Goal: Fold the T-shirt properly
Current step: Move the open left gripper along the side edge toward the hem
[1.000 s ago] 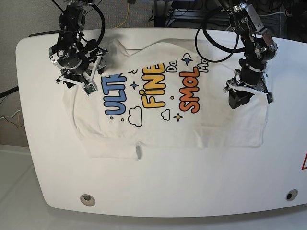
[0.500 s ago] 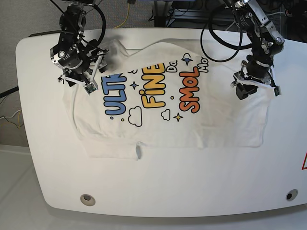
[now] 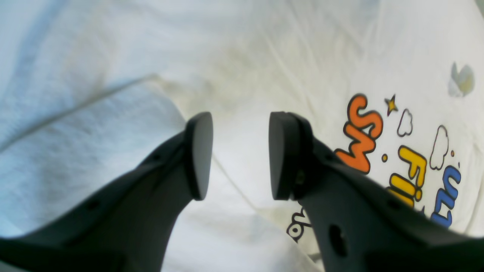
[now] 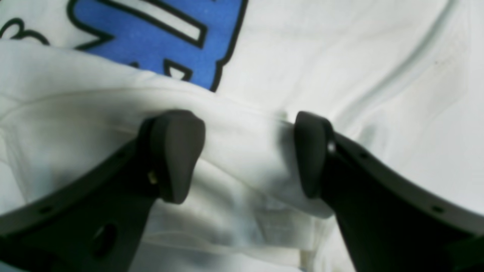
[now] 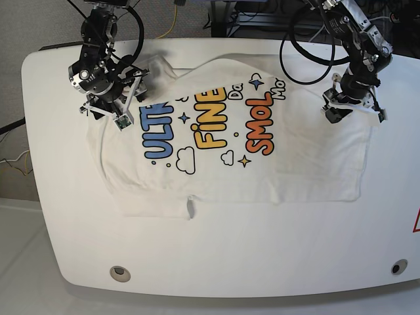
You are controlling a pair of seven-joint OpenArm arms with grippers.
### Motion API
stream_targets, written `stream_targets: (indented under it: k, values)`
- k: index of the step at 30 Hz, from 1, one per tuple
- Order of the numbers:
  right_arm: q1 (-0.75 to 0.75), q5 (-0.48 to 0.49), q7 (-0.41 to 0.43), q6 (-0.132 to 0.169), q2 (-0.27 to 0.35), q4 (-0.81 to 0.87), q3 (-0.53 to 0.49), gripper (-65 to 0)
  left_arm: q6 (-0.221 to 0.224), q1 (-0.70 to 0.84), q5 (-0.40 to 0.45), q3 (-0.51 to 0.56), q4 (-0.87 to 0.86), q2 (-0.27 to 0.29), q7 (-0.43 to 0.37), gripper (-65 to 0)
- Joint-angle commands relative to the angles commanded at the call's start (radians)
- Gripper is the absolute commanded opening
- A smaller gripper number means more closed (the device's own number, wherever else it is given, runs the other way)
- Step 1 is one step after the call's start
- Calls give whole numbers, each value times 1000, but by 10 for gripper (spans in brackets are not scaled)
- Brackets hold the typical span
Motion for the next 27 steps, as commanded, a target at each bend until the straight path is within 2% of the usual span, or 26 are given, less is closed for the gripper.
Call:
stream_targets:
  k: [5,14,18,27]
  values:
    - [0,0,0,0,2,0,0,-254,29,9,0,-25,0,-17,0,-427]
    - [2,0,2,0,2,-2,0,-254,29,-38,0,-34,-2,-77,-5,-427]
    - [2,-2,2,0,2,-2,0,-254,29,-89,5,-64,-3,-84,-5,-427]
    - [8,0,2,0,2,11,64,-254,31,-196,8,-71,-9,-166,-3,-426]
